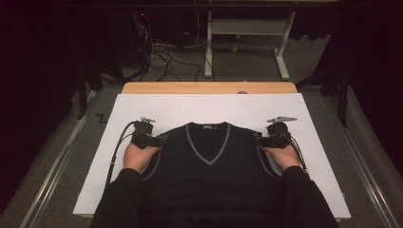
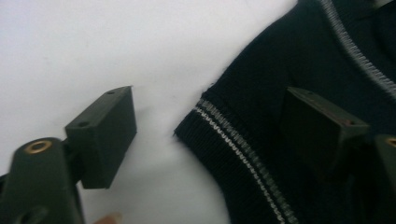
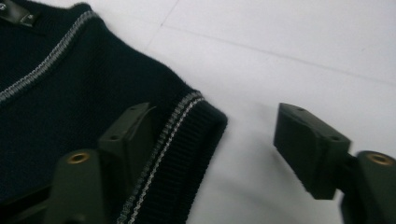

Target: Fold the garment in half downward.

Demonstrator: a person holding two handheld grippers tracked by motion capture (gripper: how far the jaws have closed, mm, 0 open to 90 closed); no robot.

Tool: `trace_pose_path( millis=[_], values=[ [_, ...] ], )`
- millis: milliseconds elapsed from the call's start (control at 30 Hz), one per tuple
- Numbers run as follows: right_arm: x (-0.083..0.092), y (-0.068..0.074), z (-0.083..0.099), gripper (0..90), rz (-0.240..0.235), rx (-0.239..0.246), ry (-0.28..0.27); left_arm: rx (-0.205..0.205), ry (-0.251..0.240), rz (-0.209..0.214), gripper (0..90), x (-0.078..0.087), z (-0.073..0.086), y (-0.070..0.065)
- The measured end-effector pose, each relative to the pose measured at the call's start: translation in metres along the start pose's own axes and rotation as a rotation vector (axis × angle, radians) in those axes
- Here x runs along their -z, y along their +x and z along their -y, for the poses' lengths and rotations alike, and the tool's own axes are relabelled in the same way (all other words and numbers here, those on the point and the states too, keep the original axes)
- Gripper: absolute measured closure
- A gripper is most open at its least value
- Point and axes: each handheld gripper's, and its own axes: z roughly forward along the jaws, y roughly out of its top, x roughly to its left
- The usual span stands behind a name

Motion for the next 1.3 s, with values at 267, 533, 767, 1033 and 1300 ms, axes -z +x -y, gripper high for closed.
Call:
trace_pose_path(
  millis=[267, 533, 767, 1033, 1300],
  values=[
    [-0.007, 0.014, -0.003, 46.3, -0.01, 0.042, 0.005, -0.031, 0.005, -0.017, 44.1, 0.002, 0.001, -0.009],
    [-0.005, 0.021, -0.003, 76.4, -0.041, 0.063, 0.011, -0.017, 0.008, 0.015, 62.3, 0.003, 0.002, -0.013],
    [-0.002, 0.026, -0.002, 78.7, -0.016, 0.104, 0.014, -0.012, 0.007, 0.033, 70.1, 0.004, 0.002, -0.015],
    [0.017, 0.027, -0.003, 78.8, 0.035, 0.121, -0.06, -0.023, -0.063, 0.022, 71.4, 0.019, -0.003, -0.015],
    [0.024, 0.021, -0.014, 79.2, 0.065, 0.101, -0.109, -0.033, -0.161, 0.011, 71.5, 0.033, -0.022, -0.014]
  ],
)
